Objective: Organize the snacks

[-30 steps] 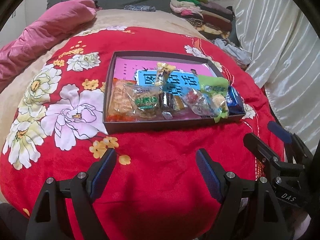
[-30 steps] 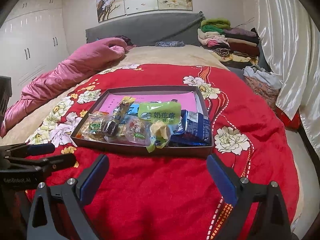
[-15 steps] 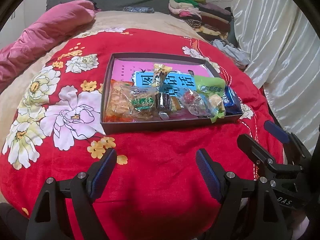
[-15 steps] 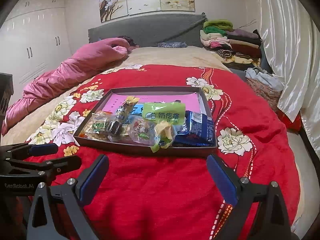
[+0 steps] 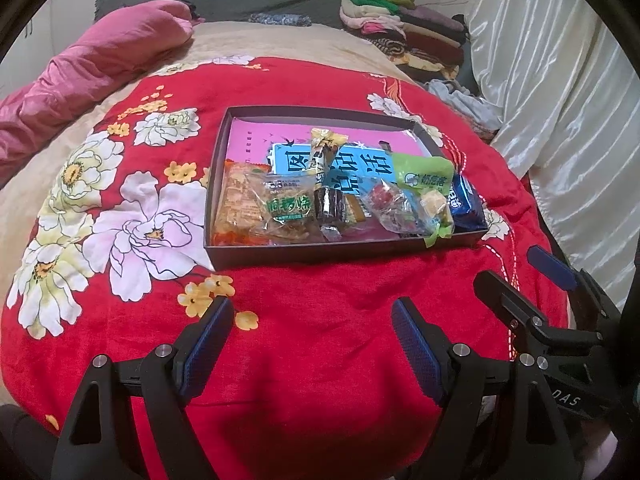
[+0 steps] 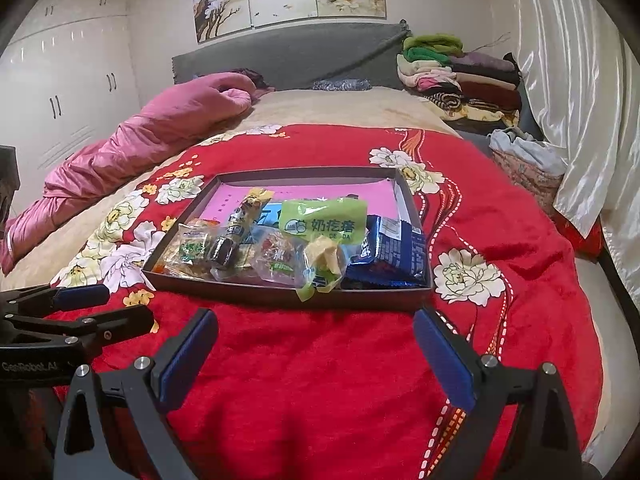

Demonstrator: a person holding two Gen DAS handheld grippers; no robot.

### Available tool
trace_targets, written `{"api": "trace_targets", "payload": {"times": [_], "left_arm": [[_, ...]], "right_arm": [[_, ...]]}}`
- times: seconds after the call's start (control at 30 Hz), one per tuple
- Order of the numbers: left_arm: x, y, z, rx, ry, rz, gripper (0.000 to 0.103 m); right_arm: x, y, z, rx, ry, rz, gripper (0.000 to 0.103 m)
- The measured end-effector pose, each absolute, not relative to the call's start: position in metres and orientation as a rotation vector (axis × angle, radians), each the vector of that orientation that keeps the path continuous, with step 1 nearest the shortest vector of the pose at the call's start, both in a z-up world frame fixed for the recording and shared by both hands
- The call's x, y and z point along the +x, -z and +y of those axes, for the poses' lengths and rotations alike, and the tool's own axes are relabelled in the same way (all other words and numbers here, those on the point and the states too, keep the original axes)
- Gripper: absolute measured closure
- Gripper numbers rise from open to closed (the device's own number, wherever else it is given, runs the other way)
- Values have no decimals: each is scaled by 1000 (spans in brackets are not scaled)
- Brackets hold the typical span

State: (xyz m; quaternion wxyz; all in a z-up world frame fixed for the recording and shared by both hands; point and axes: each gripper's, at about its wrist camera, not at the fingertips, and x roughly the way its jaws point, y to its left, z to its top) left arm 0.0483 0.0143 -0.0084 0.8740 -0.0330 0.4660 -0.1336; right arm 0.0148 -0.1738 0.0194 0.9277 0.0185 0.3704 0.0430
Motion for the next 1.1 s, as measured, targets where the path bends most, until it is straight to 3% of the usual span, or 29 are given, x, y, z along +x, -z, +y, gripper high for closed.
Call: {"api": "trace_targets", "payload": {"times": [1.1], "left_arm": [[48, 8, 15, -52, 248, 977, 21]], "right_arm": [[16, -18, -177, 40, -83, 756, 4]]}}
